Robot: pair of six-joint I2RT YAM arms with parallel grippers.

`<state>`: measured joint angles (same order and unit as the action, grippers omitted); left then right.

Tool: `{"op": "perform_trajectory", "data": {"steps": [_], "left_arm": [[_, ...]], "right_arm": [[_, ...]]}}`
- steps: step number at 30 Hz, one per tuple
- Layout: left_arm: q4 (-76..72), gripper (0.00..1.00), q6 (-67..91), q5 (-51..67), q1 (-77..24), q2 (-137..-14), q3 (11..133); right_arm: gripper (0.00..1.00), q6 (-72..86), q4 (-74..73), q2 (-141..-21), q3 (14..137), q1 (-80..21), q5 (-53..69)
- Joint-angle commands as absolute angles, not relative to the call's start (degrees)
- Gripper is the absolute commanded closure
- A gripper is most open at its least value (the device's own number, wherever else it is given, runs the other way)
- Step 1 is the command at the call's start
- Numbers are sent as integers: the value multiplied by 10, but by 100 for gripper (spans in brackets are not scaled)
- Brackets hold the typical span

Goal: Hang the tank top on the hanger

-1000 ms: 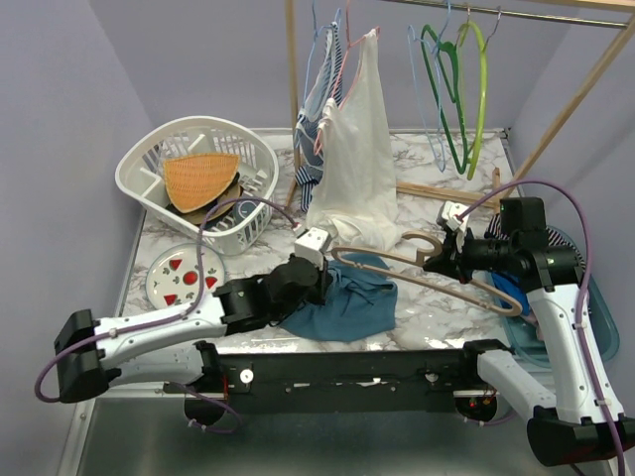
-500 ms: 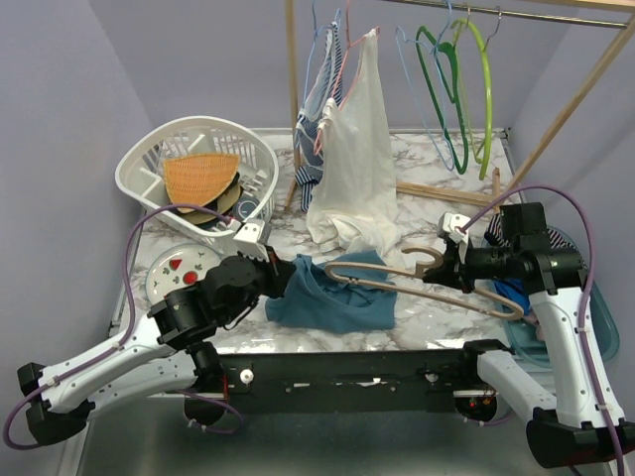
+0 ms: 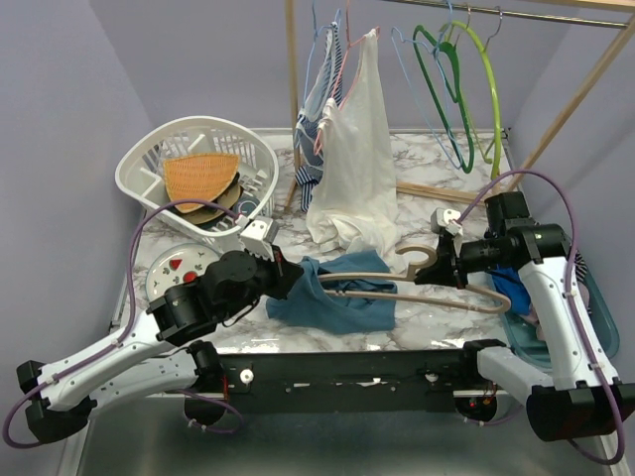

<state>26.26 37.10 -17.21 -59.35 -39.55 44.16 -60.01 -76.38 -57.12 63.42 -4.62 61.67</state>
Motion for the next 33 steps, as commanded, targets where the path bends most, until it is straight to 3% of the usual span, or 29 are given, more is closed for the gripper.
{"op": "perform_trajectory", "data": {"steps": [1,8,20,24,25,26,27,28,31,33], "left_arm": [[256,100,359,-106,-592,-388,474],[239,100,356,-60,-592,-398,500],[235,100,355,-41,-592,-388,539],[235,100,338,-1,-592,-395,547],[241,92,324,17,-592,-400,553],[250,78,289,32,-592,-403,562],[296,59,261,41,-592,-405,593],[330,32,237,41,-592,-415,615],[458,17,134,29,-592,-437,695],[502,14,72,39,-592,-446,726]], "right_arm": [[100,-613,-784,-593,659,-68,685],[100,-498,-601,-582,627,-173,676],[100,-317,-290,-570,560,-191,761],[99,-296,-271,-591,548,-221,751],[100,-295,-269,-595,546,-225,748],[99,-295,-265,-597,541,-232,744],[100,-298,-265,-597,538,-234,742],[100,-302,-268,-596,537,-236,736],[99,-325,-285,-590,528,-238,724],[100,-334,-287,-590,516,-241,722]]}}
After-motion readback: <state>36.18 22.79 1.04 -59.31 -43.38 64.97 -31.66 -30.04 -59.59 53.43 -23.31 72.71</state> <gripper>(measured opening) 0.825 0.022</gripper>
